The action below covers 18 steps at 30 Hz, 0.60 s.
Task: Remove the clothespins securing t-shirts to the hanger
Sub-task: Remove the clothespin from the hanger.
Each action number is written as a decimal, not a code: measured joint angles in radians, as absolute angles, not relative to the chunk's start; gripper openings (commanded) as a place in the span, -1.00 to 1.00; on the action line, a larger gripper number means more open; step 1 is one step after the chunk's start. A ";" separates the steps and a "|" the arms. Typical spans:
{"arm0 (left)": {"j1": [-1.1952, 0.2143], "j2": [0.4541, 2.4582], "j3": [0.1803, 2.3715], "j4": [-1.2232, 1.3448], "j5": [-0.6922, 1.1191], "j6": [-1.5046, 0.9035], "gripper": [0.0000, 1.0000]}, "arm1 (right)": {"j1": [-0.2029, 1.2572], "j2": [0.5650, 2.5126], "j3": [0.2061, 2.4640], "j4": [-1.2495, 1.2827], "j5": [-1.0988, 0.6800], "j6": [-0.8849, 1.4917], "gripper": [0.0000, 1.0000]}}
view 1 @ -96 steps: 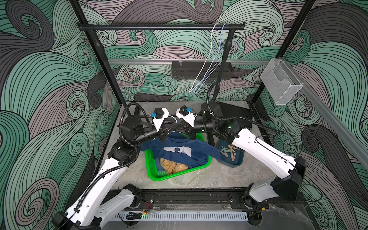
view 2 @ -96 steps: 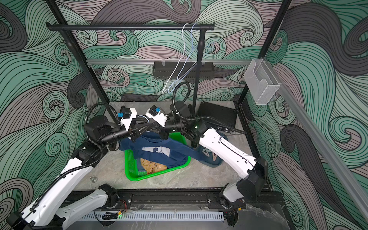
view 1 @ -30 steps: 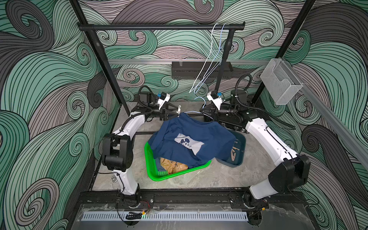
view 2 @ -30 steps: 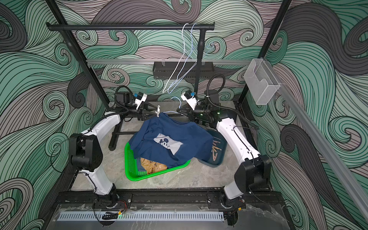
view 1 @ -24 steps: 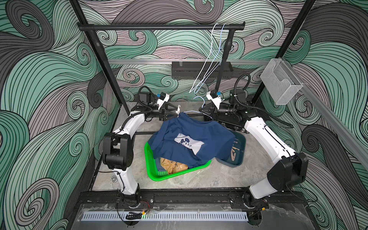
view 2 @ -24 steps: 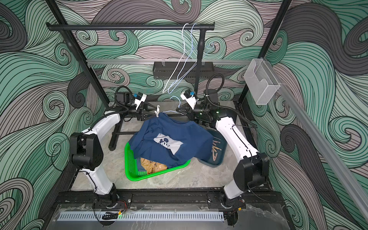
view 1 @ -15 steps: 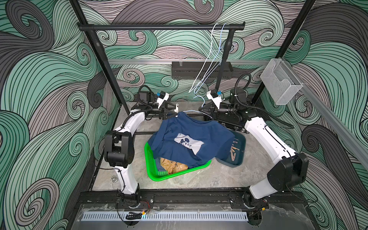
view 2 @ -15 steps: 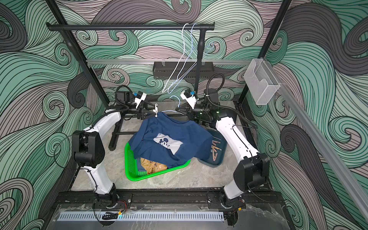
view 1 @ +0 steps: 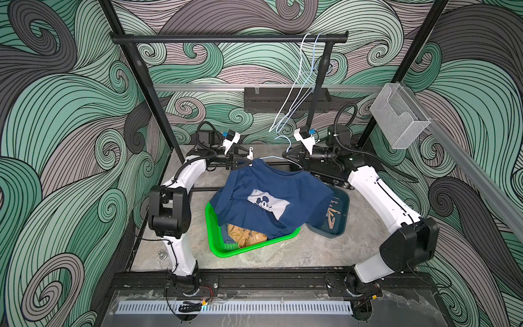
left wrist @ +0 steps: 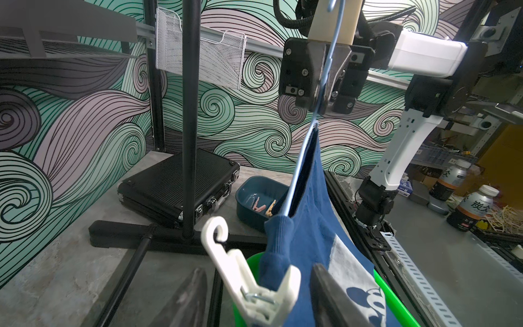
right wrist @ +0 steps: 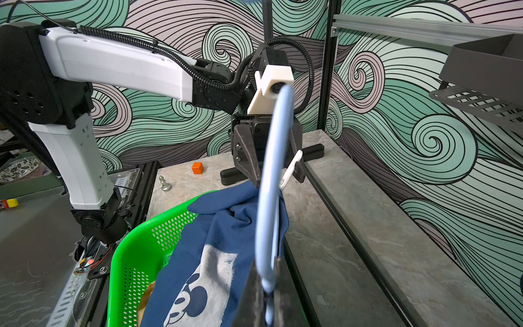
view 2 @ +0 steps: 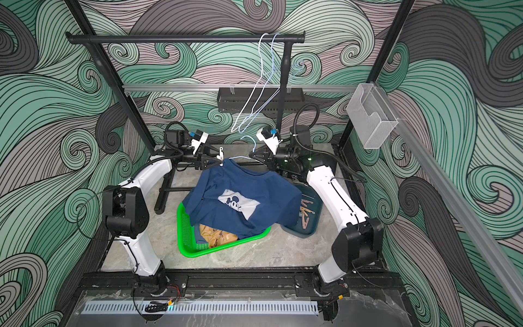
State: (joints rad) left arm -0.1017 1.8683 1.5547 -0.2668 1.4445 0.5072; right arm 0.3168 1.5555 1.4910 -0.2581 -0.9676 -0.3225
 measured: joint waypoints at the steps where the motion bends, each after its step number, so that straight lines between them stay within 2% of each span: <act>1: -0.102 1.868 1.555 -0.268 1.445 0.506 0.23 | 0.317 1.556 1.491 -0.259 -0.968 -0.323 -1.00; 6: -0.102 1.868 1.556 -0.270 1.449 0.504 0.22 | 0.317 1.556 1.491 -0.270 -0.970 -0.333 -1.00; 18: -0.107 1.868 1.571 -0.271 1.452 0.485 -0.26 | 0.317 1.556 1.491 -0.294 -0.971 -0.341 -1.00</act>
